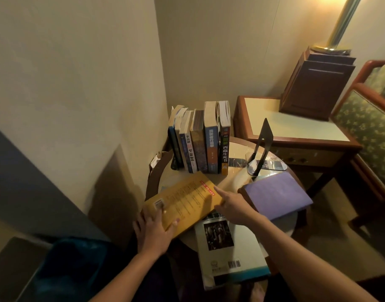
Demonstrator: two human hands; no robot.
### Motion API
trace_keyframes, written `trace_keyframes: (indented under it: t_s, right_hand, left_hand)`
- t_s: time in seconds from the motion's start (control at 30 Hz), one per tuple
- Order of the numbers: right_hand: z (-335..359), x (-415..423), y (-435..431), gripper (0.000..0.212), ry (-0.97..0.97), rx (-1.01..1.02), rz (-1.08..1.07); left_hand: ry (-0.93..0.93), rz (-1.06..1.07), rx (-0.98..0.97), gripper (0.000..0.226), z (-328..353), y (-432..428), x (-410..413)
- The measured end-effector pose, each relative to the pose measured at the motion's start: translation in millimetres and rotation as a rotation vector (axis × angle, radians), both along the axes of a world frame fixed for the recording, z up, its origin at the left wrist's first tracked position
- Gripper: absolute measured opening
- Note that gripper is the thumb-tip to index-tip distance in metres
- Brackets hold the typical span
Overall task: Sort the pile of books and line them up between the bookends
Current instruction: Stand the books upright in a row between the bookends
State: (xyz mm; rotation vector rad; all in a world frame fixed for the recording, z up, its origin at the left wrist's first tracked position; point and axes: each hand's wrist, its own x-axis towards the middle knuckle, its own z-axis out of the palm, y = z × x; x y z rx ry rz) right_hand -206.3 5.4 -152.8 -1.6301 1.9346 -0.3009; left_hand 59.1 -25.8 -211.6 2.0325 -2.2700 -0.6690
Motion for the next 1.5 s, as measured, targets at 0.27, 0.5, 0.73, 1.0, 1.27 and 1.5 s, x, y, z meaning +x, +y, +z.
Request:
trace_keyframes:
  t_s: [0.27,0.5,0.73,1.0,1.27,1.5]
  right_hand:
    - [-3,15,1,0.062,-0.098,0.031,-0.133]
    - [-5,18,14,0.041,-0.589,0.108,-0.382]
    - [-1,9,26,0.047,-0.842,0.117,-0.402]
    - [38,-10,48,0.044,-1.136,0.021,-0.391]
    - [87,-42,76,0.045,-0.802,-0.23,-0.387]
    - [112,-72,94,0.049,-0.509,-0.398,-0.372]
  left_hand:
    - [0.54,0.289,0.21,0.089,12,0,-3]
    - [0.744,0.41,0.236,0.06,24,-7,7]
    - [0.712,0.276,0.131,0.065,46,-16,9]
    - [0.88,0.11,0.244,0.043,68,-29,-5]
    - [0.957,-0.021,0.375,0.063,75,-10,-65]
    - [0.708,-0.161,0.317,0.065,59,-5,-99]
